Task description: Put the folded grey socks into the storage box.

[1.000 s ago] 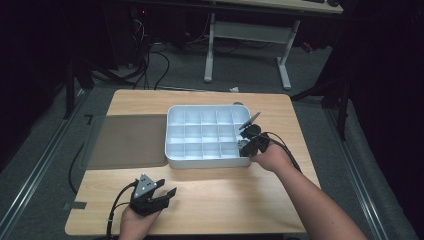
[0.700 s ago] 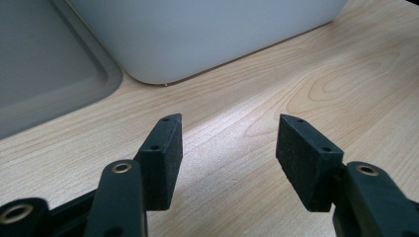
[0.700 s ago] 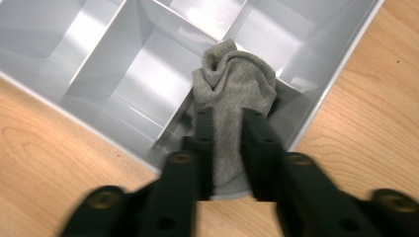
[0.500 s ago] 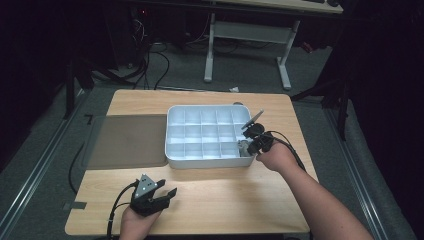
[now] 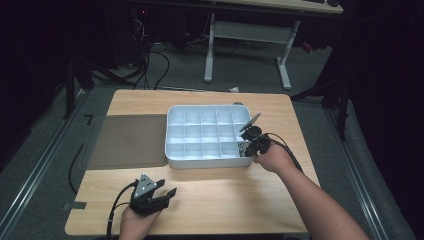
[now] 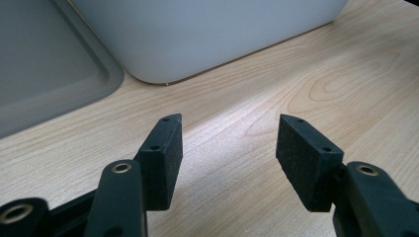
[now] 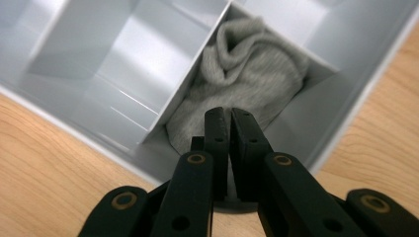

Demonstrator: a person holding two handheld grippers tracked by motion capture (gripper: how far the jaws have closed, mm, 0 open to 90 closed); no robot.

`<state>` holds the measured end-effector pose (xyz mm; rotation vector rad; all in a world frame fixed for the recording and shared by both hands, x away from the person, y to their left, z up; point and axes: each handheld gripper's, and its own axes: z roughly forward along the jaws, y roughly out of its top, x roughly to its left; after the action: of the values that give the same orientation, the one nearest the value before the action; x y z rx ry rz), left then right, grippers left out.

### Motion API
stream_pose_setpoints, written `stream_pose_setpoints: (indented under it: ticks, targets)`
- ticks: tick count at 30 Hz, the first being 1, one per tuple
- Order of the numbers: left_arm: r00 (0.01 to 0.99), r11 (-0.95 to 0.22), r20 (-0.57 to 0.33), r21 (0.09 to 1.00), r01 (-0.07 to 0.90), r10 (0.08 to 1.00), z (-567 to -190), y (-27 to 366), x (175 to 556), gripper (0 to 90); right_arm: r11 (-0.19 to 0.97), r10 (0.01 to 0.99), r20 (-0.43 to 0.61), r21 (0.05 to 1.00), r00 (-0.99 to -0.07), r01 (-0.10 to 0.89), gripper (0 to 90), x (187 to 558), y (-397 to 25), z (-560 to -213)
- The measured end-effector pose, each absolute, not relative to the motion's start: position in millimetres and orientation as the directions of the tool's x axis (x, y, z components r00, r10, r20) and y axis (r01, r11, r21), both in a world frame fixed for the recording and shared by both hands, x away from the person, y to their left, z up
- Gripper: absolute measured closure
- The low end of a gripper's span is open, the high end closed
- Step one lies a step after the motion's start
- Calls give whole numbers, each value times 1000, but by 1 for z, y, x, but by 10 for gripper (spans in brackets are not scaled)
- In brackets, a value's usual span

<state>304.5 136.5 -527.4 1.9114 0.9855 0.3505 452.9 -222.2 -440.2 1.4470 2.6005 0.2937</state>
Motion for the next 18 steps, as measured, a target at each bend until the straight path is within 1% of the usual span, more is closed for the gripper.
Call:
stream_pose_setpoints:
  ticks: [4,7,11,14,18]
  targets:
    - [640,-251,-149,835,490,754,-527,136,304,440,501,860,-59,281,-506,819,900,459,-222,-429]
    - [639,-249,-151,834,492,755,-527,137,304,440,487,869,-62,281,-491,827,900,466,-222,-432]
    - [637,-247,-152,835,492,756,-527,138,305,440,474,876,-42,255,-480,843,900,474,-220,-442]
    - [635,-242,-156,836,493,757,-527,138,305,440,487,869,-40,250,-493,837,900,480,-218,-449]
    - [635,-242,-156,835,493,757,-527,139,305,440,481,874,-34,210,-485,851,900,484,-215,-457]
